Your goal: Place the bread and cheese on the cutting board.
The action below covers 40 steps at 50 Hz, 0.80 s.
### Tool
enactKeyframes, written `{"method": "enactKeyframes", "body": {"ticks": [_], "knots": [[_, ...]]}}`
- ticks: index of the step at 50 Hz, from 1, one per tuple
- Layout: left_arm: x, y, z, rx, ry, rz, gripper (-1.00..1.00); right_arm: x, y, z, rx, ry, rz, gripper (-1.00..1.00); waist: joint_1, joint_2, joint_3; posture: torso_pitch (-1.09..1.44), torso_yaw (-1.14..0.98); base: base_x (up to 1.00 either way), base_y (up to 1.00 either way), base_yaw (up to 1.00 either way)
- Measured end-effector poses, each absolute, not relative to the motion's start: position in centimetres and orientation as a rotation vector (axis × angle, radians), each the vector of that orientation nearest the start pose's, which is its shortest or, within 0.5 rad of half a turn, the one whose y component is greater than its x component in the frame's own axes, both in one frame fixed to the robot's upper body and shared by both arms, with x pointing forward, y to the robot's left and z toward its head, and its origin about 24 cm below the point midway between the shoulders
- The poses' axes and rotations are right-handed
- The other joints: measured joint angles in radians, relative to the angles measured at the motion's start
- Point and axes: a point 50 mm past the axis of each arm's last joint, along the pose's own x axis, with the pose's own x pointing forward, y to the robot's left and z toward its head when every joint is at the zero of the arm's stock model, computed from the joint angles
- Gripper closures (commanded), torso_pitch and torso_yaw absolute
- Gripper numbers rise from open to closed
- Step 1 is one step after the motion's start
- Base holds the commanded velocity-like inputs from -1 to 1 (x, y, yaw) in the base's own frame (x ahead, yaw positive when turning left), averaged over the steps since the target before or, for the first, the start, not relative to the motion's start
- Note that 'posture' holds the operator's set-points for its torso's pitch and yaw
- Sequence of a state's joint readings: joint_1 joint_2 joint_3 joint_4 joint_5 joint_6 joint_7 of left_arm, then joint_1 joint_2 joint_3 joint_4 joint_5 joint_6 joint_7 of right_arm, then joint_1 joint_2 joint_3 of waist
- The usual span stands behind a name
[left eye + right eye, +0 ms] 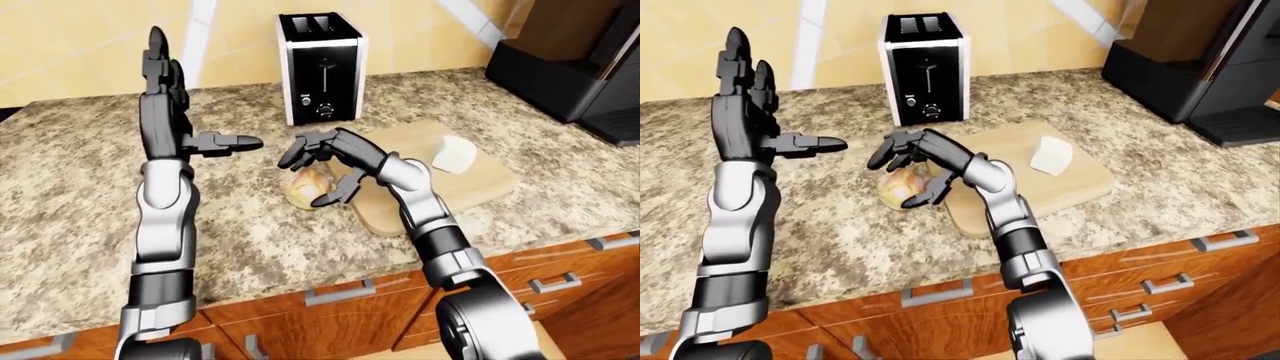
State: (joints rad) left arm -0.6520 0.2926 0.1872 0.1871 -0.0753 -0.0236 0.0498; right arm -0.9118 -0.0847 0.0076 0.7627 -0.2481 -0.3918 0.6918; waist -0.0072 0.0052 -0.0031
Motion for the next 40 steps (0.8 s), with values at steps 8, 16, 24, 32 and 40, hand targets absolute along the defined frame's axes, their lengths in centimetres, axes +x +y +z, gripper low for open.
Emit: {"method": "enactKeyframes", "body": {"ticks": [8,16,24,32,40], "knots": [[34.5,20.7,21.5,0.12,-0.516,0.142,-1.0,37.4,-6.2,17.1,-0.556,-0.405,0.881,0.42,0.001,0.001,0.005,0.0,0.0,0.0,0.0,0.0],[34.6,20.8,21.5,0.122,-0.512,0.147,-1.0,37.5,-6.3,17.8,-0.576,-0.419,0.88,0.51,0.005,0.007,0.016,0.0,0.0,0.0,0.0,0.0],[34.4,20.9,21.5,0.133,-0.514,0.146,-1.0,37.9,-7.1,18.7,-0.594,-0.393,0.851,0.53,0.01,0.014,0.021,0.0,0.0,0.0,0.0,0.0],[34.3,20.9,21.4,0.142,-0.515,0.143,-1.0,38.1,-7.3,21.9,-0.571,-0.459,0.799,0.54,0.013,0.02,0.02,0.0,0.0,0.0,0.0,0.0],[34.3,20.6,21.5,0.141,-0.518,0.131,-1.0,38.5,-7.9,23.0,-0.565,-0.461,0.772,0.56,0.015,0.019,0.021,0.0,0.0,0.0,0.0,0.0]]}}
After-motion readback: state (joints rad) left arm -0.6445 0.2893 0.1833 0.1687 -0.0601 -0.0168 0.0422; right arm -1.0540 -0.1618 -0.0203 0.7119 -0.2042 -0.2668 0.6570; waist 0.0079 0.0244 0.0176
